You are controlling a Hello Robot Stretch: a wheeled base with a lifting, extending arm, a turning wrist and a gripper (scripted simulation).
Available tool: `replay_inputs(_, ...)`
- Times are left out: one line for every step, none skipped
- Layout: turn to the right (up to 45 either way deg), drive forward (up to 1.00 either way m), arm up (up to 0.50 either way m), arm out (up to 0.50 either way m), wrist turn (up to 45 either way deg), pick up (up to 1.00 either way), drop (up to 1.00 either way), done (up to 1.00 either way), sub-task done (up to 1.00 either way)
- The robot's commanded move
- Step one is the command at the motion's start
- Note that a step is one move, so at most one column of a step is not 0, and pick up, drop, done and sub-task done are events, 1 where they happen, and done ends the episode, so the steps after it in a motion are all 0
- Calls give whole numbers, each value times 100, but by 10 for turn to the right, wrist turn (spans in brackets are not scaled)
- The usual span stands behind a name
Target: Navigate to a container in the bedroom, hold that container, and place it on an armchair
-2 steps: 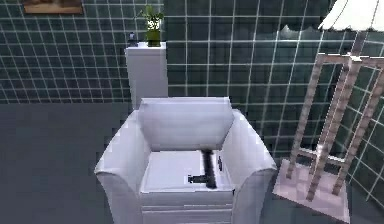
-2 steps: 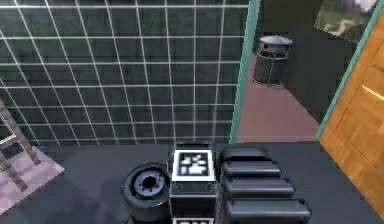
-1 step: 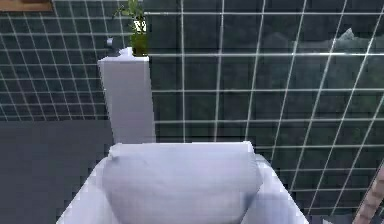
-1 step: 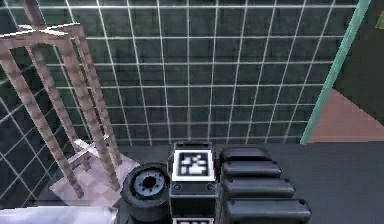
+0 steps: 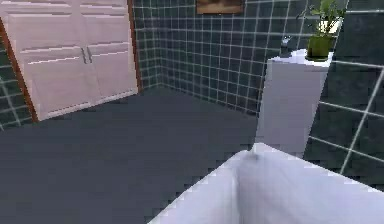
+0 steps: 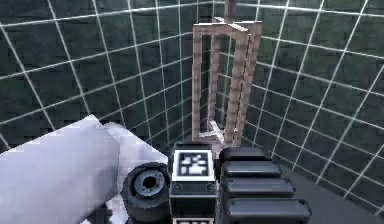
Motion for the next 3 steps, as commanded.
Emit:
replay_inputs(-360, 0, 0, 0, 0, 0, 0, 0, 0)
replay_inputs(0, 0, 0, 20, 0, 0, 0, 0, 0)
replay_inputs(0, 0, 0, 0, 450, 0, 0, 0, 0)
